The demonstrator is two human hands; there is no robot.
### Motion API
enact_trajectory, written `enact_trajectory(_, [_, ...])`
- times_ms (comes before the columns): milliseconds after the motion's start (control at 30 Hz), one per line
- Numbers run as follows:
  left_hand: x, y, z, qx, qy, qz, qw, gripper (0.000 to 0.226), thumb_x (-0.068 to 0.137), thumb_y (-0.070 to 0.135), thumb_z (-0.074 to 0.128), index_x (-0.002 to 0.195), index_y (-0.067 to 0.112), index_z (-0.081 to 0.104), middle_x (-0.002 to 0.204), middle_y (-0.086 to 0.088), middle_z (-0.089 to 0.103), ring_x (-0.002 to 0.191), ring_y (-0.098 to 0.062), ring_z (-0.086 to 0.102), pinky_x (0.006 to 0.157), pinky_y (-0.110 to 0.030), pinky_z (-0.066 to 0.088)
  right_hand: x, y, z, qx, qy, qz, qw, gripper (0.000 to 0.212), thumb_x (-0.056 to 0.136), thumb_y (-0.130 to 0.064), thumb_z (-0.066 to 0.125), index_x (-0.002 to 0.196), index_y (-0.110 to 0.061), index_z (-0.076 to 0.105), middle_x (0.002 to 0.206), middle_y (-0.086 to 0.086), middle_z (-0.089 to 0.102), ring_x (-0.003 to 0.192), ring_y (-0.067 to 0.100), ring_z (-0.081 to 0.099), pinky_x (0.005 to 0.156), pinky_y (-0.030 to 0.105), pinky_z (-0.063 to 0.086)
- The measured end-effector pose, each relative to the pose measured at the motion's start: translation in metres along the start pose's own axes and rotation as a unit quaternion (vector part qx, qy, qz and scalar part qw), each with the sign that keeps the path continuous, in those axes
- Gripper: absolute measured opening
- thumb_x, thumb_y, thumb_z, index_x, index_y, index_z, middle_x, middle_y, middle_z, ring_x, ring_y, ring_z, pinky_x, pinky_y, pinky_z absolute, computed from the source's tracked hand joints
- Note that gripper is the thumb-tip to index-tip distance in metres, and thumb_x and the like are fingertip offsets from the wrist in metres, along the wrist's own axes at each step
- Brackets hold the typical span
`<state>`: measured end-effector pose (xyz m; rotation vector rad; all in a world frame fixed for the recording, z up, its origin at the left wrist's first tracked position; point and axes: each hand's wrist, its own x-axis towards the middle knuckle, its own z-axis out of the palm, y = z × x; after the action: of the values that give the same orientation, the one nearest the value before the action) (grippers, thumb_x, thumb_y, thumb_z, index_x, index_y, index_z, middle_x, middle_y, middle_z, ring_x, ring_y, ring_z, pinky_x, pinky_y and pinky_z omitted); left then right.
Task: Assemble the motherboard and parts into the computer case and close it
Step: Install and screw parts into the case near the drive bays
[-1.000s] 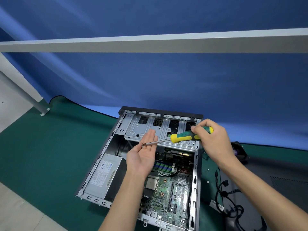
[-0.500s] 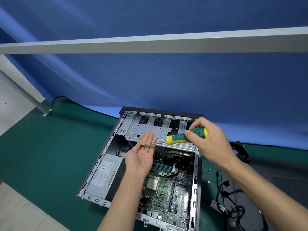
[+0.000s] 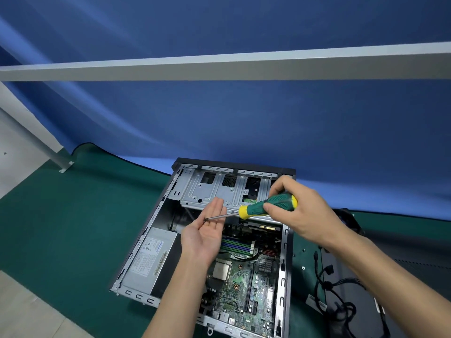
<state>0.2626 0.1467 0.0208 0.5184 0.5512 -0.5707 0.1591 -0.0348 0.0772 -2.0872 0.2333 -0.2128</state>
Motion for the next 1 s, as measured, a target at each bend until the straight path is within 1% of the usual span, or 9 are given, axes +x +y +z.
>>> enact_trajectory(133, [0.001, -0.002, 0.001, 0.04, 0.012, 0.064, 0.997, 0.035, 0.1, 0.0, 0.023, 0.118, -0.009, 0.052, 0.105, -0.025, 0.067, 0.09, -0.032, 0.069, 0.074, -0.04, 0.053, -0.001, 0.001, 0.002, 0.02, 0.01, 0.002, 1.0, 0.016, 0.079, -0.04, 0.064, 0.081, -0.033, 0.049, 0.071, 0.013, 0.057, 0.05, 0.016, 0.039, 0.049, 0.035, 0.036])
enact_trajectory(267, [-0.001, 0.001, 0.001, 0.029, 0.003, 0.068, 0.997, 0.034, 0.101, 0.002, 0.024, 0.121, -0.006, 0.051, 0.104, -0.022, 0.069, 0.087, -0.029, 0.071, 0.075, -0.041, 0.053, -0.004, 0.005, 0.005, 0.065, 0.031, 0.012, 0.997, 0.014, 0.081, -0.034, 0.066, 0.079, -0.03, 0.052, 0.072, 0.01, 0.056, 0.047, 0.011, 0.038, 0.048, 0.026, 0.033])
enact_trajectory(400, [-0.003, -0.002, 0.001, 0.023, 0.0, 0.087, 0.996, 0.033, 0.101, 0.002, 0.028, 0.124, -0.006, 0.05, 0.118, -0.02, 0.064, 0.091, -0.029, 0.069, 0.076, -0.04, 0.053, -0.008, 0.005, 0.006, 0.06, 0.013, 0.02, 0.998, 0.017, 0.082, -0.036, 0.067, 0.079, -0.031, 0.052, 0.06, -0.012, 0.053, 0.049, 0.007, 0.039, 0.047, 0.019, 0.033])
enact_trajectory(500, [-0.003, -0.011, 0.001, 0.04, 0.007, 0.138, 0.99, 0.034, 0.101, 0.002, 0.029, 0.131, -0.004, 0.045, 0.113, -0.017, 0.066, 0.087, -0.028, 0.071, 0.072, -0.038, 0.054, -0.008, 0.001, 0.012, 0.083, 0.053, 0.043, 0.994, 0.02, 0.081, -0.04, 0.066, 0.078, -0.024, 0.053, 0.05, -0.009, 0.05, 0.044, 0.009, 0.04, 0.044, 0.023, 0.033])
enact_trajectory(567, [-0.003, -0.015, 0.003, 0.028, 0.008, 0.144, 0.989, 0.037, 0.102, 0.003, 0.027, 0.134, -0.005, 0.042, 0.111, -0.016, 0.066, 0.086, -0.028, 0.071, 0.069, -0.037, 0.054, -0.006, 0.001, 0.016, 0.12, 0.088, 0.088, 0.985, 0.026, 0.084, -0.038, 0.064, 0.078, -0.015, 0.053, 0.046, -0.004, 0.049, 0.039, 0.01, 0.038, 0.042, 0.022, 0.032])
enact_trajectory(667, [-0.003, -0.014, 0.006, 0.019, 0.0, 0.134, 0.991, 0.034, 0.102, 0.003, 0.028, 0.13, -0.004, 0.045, 0.115, -0.017, 0.064, 0.097, -0.03, 0.066, 0.072, -0.039, 0.053, -0.005, 0.004, 0.019, 0.167, 0.086, 0.174, 0.967, 0.031, 0.089, -0.039, 0.06, 0.078, -0.011, 0.052, 0.039, 0.001, 0.046, 0.03, 0.011, 0.032, 0.035, 0.016, 0.027])
enact_trajectory(767, [-0.005, -0.012, 0.012, -0.001, -0.013, 0.087, 0.996, 0.03, 0.102, 0.006, 0.029, 0.112, -0.008, 0.054, 0.112, -0.019, 0.065, 0.113, -0.031, 0.058, 0.081, -0.045, 0.049, -0.004, 0.009, 0.019, 0.197, 0.092, 0.205, 0.954, 0.029, 0.089, -0.037, 0.06, 0.077, -0.011, 0.054, 0.039, 0.002, 0.045, 0.029, 0.011, 0.03, 0.033, 0.015, 0.025])
enact_trajectory(833, [-0.008, -0.013, 0.016, -0.042, -0.019, 0.05, 0.998, 0.035, 0.103, 0.01, 0.026, 0.107, -0.013, 0.052, 0.108, -0.023, 0.064, 0.12, -0.032, 0.053, 0.087, -0.047, 0.045, -0.002, 0.011, 0.018, 0.212, 0.112, 0.216, 0.946, 0.027, 0.088, -0.036, 0.062, 0.076, -0.013, 0.055, 0.038, 0.0, 0.044, 0.031, 0.011, 0.032, 0.033, 0.015, 0.026])
enact_trajectory(1000, [-0.005, -0.018, 0.018, -0.096, 0.002, 0.013, 0.995, 0.04, 0.105, 0.013, 0.025, 0.122, -0.016, 0.045, 0.125, -0.025, 0.055, 0.127, -0.033, 0.048, 0.099, -0.043, 0.039, -0.004, 0.02, 0.02, 0.209, 0.139, 0.212, 0.944, 0.026, 0.087, -0.037, 0.062, 0.078, -0.014, 0.056, 0.037, -0.004, 0.045, 0.033, 0.01, 0.036, 0.035, 0.018, 0.028])
